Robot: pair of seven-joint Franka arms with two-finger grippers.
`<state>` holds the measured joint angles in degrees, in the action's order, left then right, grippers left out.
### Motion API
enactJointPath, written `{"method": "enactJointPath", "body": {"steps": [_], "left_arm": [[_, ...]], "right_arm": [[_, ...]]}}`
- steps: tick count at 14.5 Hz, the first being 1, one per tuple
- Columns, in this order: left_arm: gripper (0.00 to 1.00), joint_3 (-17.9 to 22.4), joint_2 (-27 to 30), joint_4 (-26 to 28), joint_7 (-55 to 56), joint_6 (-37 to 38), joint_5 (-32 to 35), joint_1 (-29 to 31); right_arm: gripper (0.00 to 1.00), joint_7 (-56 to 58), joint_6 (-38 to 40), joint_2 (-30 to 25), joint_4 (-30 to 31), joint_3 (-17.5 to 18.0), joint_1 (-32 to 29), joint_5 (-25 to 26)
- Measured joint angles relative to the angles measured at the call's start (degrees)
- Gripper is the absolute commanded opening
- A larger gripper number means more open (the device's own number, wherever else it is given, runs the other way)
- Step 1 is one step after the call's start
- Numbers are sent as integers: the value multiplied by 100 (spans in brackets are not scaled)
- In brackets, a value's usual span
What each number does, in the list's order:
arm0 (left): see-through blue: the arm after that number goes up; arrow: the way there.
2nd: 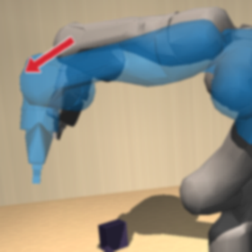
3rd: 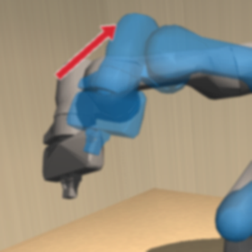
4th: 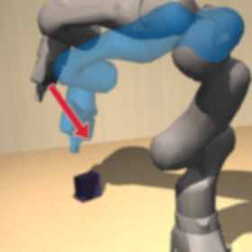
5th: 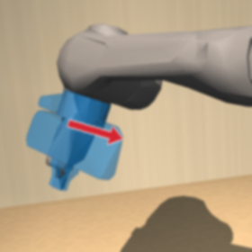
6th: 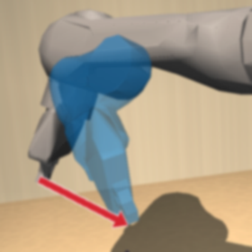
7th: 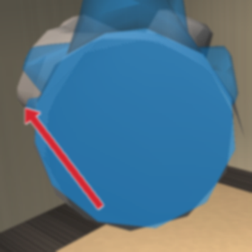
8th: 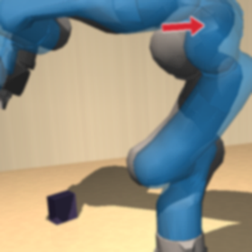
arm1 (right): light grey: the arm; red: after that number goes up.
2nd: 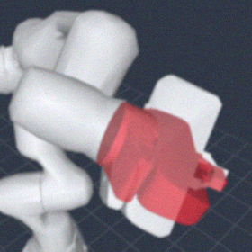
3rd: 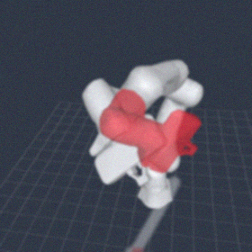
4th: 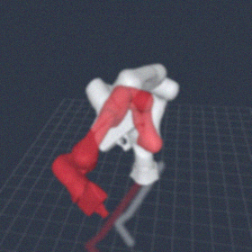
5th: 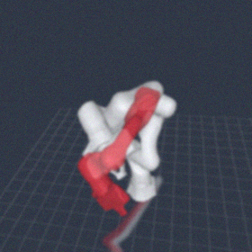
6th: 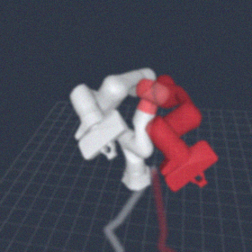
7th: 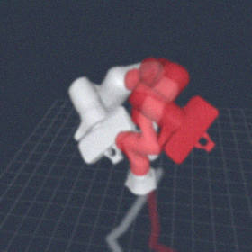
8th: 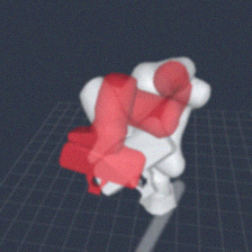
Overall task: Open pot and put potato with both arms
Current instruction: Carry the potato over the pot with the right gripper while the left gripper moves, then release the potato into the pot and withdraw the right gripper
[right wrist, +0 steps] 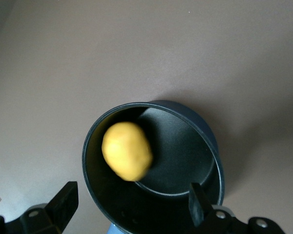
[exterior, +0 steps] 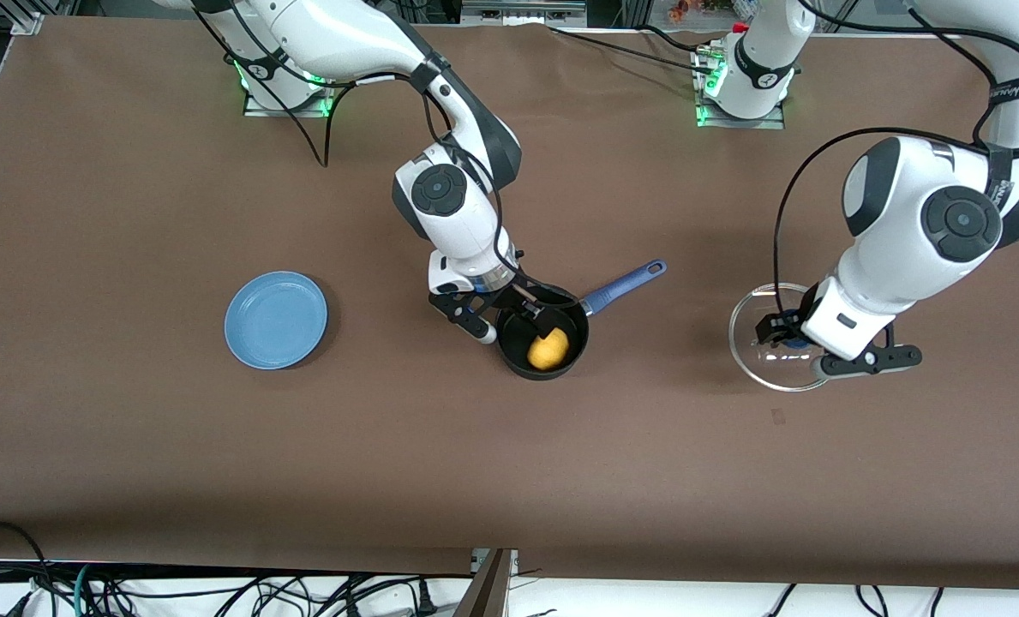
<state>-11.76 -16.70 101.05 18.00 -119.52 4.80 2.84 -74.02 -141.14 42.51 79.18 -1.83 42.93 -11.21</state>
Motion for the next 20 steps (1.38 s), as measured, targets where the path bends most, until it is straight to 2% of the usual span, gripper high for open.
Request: {"method": "enactJointPath", "body": {"steps": [3, 6, 10, 13, 15, 20], "left_arm": [[48, -3, 317, 727, -157, -605, -38, 143], [48, -3, 502, 1489, -310, -1256, -77, 277], [48, -2, 540, 1961, -582, -1690, -96, 480], [48, -3, 532, 2345, -609, -2149, -107, 538], [48, -3, 481, 2631, -610, -2566, -109, 552], [48, -3, 245, 3016, -610, -3268, -110, 563]], "right_arm": [[100, 232, 471, -158, -117, -257, -14, 16], [100, 1085, 1440, -547, -139, -676, -170, 12], [100, 2088, 2219, -1119, 66, -1257, -309, 3], [100, 3044, 2546, -1839, 655, -1722, -323, -5], [100, 3746, 3057, -2433, 1026, -2062, -324, -4], [100, 5322, 4299, -3615, 1401, -2987, -334, 126]]}}
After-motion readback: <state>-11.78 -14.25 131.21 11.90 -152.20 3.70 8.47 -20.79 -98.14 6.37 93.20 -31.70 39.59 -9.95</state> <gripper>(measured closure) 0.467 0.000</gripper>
